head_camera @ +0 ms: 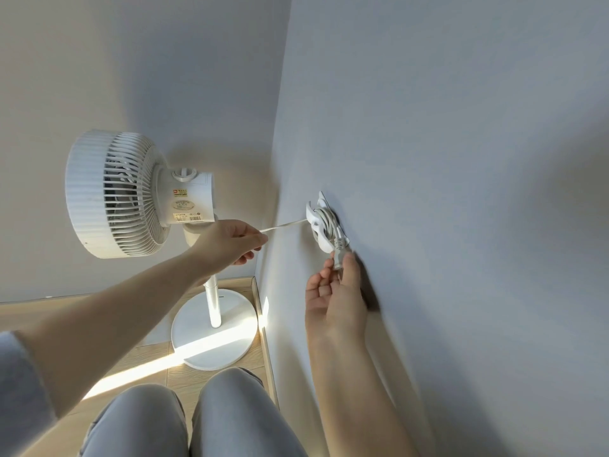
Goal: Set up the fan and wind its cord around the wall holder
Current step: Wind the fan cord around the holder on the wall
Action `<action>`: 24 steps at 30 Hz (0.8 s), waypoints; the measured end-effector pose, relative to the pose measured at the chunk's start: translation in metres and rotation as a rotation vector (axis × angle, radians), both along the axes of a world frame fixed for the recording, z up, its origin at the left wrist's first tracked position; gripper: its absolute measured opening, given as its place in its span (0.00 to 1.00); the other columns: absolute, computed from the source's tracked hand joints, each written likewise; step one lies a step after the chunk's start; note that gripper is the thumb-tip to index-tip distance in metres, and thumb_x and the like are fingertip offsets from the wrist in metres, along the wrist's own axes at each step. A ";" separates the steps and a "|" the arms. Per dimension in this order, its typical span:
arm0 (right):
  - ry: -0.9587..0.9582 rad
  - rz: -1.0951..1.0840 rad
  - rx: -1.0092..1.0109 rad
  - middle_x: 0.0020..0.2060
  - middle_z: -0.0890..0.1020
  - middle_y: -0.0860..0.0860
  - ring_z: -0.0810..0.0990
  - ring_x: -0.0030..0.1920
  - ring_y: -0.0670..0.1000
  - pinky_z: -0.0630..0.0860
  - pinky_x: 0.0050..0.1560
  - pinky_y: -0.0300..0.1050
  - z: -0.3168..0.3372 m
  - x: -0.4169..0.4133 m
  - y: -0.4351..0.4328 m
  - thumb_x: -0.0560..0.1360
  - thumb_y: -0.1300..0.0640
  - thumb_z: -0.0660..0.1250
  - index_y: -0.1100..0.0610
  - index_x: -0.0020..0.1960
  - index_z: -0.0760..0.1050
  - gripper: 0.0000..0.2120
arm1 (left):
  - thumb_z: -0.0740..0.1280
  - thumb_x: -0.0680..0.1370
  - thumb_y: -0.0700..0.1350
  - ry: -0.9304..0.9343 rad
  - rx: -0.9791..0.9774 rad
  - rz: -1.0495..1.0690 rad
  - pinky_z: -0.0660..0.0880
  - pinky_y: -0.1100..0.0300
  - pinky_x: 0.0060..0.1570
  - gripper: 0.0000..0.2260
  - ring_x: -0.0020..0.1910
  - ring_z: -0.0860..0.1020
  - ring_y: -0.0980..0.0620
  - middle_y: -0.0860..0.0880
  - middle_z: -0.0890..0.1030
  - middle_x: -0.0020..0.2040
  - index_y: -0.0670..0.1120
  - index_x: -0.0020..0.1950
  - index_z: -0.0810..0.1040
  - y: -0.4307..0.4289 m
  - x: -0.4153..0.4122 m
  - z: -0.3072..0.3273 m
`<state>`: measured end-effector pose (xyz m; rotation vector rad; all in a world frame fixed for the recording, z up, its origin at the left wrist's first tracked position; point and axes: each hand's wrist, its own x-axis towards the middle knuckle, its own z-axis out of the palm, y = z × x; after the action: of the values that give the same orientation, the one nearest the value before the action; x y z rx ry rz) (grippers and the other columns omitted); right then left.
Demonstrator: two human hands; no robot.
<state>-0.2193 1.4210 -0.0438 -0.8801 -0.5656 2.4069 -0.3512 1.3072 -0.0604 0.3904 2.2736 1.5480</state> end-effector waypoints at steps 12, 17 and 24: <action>-0.013 -0.088 -0.160 0.56 0.83 0.53 0.81 0.43 0.44 0.79 0.43 0.35 0.006 0.006 0.000 0.71 0.55 0.73 0.60 0.63 0.77 0.21 | 0.72 0.70 0.56 -0.002 -0.033 -0.207 0.75 0.65 0.36 0.15 0.32 0.76 0.57 0.51 0.84 0.36 0.44 0.39 0.84 0.051 0.004 0.035; -0.007 -0.063 -0.175 0.60 0.81 0.55 0.80 0.43 0.45 0.78 0.45 0.35 0.006 0.007 0.002 0.71 0.55 0.73 0.60 0.64 0.77 0.22 | 0.73 0.68 0.57 -0.100 -0.026 -0.238 0.76 0.61 0.43 0.18 0.35 0.77 0.55 0.49 0.84 0.39 0.42 0.43 0.84 0.055 0.001 0.039; -0.005 -0.060 -0.182 0.52 0.82 0.52 0.80 0.42 0.45 0.79 0.41 0.34 0.007 0.006 0.003 0.71 0.54 0.73 0.60 0.63 0.77 0.21 | 0.77 0.65 0.53 -0.155 -0.033 -0.203 0.78 0.60 0.45 0.20 0.32 0.76 0.55 0.49 0.81 0.32 0.37 0.44 0.83 0.064 0.005 0.042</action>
<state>-0.2129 1.4242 -0.0372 -0.9648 -0.3205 2.4305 -0.3457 1.3709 -0.0182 0.4595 2.0695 1.3873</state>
